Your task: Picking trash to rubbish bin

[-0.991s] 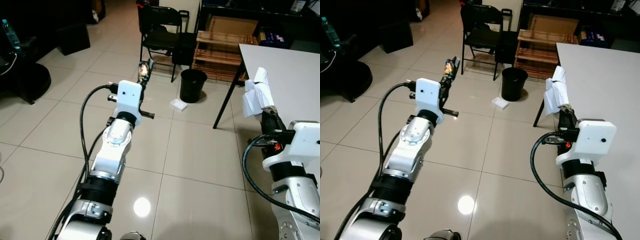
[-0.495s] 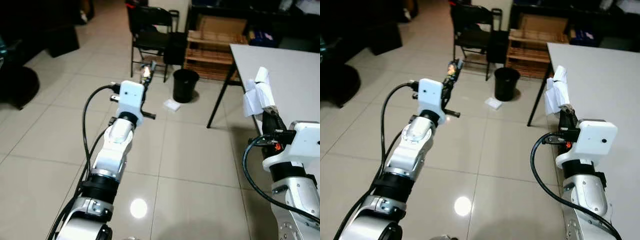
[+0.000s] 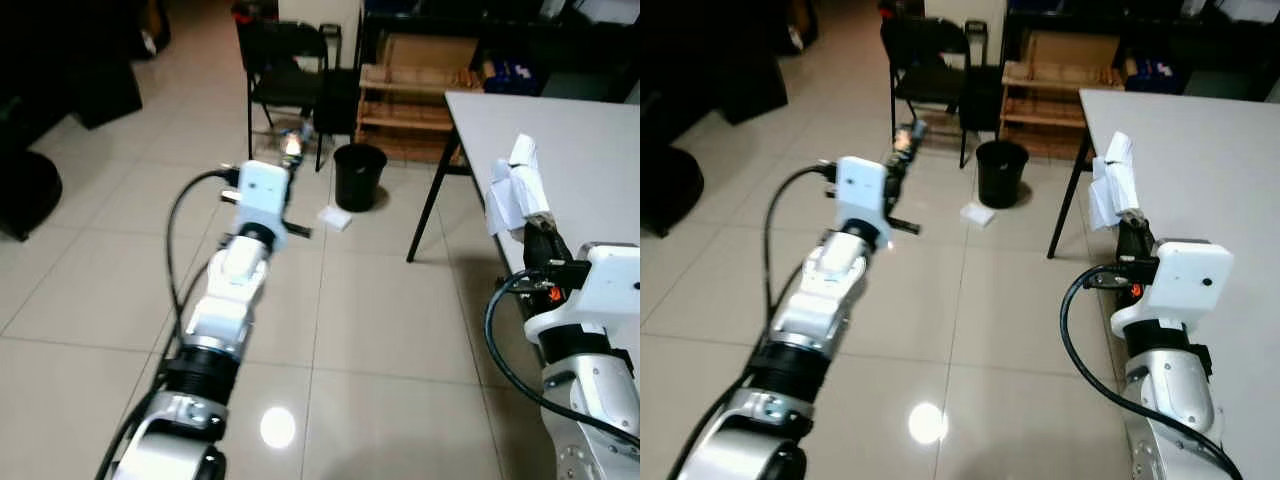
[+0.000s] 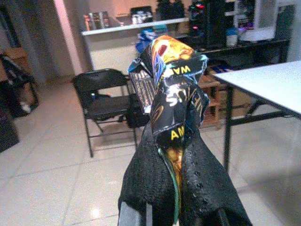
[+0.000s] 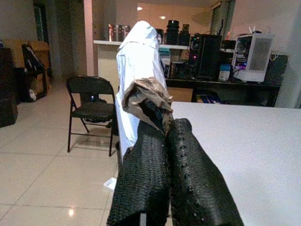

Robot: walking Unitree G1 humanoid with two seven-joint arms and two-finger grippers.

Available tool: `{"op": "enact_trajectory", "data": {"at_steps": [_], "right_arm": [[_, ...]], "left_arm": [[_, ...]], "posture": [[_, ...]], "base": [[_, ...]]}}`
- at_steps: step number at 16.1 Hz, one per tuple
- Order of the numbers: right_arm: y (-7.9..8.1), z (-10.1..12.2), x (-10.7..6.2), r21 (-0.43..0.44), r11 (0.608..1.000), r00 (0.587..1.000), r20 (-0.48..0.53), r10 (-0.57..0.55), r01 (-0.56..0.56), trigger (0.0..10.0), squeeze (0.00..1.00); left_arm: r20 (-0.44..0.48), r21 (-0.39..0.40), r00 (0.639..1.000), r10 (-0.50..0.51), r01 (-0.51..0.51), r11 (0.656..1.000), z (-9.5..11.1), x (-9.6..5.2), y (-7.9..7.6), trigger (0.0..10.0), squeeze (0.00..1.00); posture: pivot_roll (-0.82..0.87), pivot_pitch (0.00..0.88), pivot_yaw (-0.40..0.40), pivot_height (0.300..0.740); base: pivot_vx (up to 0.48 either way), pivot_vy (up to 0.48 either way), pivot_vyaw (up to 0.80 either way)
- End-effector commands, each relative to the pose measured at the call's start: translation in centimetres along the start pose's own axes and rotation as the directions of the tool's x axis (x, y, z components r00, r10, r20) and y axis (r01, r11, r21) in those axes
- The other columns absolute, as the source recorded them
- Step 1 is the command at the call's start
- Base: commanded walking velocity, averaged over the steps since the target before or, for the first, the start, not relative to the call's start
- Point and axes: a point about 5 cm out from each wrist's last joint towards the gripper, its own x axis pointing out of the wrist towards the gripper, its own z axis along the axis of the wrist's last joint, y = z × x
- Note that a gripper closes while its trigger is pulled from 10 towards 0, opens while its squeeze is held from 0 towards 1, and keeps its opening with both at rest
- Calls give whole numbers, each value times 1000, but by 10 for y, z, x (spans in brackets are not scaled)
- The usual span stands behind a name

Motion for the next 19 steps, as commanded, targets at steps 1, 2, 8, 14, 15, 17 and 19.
{"op": "enact_trajectory", "data": {"at_steps": [1,2,8,14,15,17,19], "right_arm": [[-2,5,-1,1,1000,1000,27,-5,5,10000,0],[-2,5,0,1,1000,1000,26,-4,4,10000,0],[0,5,-1,2,1000,1000,25,-5,5,10000,0],[-1,5,-1,-1,1000,1000,27,-3,3,10000,0],[-1,5,-1,-2,1000,1000,27,-2,2,10000,0],[-1,5,0,-2,1000,1000,27,1,-1,10000,0],[0,5,0,-2,1000,1000,27,2,-2,10000,0]], "left_arm": [[13,10,1000,-20,20,1000,4,2,-3,0,0],[11,10,1000,-20,20,1000,4,2,-3,0,0],[7,6,1000,-26,26,1000,3,3,-4,0,0],[11,-4,1000,-29,29,1000,4,4,-6,0,0],[10,-5,1000,-28,28,1000,4,4,-6,0,0],[10,-6,1000,-25,25,1000,4,4,-6,0,0],[10,-6,1000,-24,24,1000,4,4,-6,0,0]], "posture": [[68,54,-5,740],[67,54,-4,740],[63,58,0,740],[61,56,-4,740],[61,56,-4,740],[62,58,-6,740],[63,60,-7,740]], "base": [[435,0,0],[435,0,0],[462,0,0],[480,0,0],[472,0,0],[465,0,0],[461,0,0]]}}
